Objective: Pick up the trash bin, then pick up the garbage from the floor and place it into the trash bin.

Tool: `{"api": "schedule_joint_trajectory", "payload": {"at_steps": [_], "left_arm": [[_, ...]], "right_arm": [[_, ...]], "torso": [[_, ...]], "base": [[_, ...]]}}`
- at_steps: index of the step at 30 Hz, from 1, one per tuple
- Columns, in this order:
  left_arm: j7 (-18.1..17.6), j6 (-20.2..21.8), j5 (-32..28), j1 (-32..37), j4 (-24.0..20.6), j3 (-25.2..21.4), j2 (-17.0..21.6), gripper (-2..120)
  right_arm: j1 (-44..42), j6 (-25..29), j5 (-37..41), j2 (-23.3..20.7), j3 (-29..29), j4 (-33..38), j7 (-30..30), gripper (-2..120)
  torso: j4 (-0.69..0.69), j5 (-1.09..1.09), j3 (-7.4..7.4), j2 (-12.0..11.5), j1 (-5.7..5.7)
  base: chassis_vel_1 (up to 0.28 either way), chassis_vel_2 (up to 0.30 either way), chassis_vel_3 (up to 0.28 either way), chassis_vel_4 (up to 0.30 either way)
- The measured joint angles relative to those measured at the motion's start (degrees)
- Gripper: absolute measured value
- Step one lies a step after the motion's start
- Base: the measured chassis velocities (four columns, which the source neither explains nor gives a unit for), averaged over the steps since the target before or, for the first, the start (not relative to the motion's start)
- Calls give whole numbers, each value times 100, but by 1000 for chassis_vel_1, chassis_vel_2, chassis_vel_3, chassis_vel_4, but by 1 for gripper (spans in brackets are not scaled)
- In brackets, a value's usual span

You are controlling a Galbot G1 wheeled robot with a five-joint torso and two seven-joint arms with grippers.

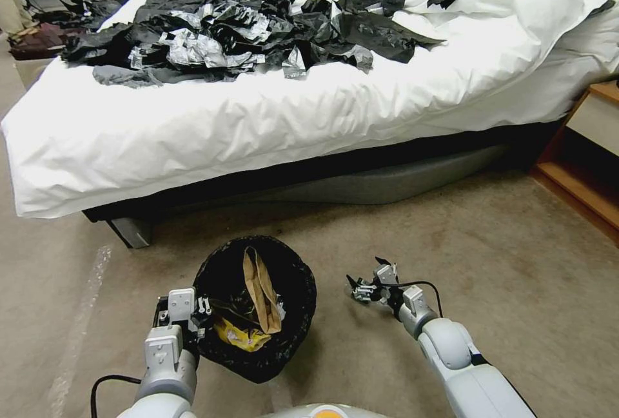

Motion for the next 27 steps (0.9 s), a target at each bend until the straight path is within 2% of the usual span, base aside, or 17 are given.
{"api": "schedule_joint_trajectory", "payload": {"at_steps": [27], "left_arm": [[25, -101, 54, 57, -48, 5, -14, 3]], "right_arm": [[228, 76, 27, 167, 108, -836, 226, 100]], "torso": [[0, 0, 0, 0, 0]], "base": [[0, 0, 0, 0]]}}
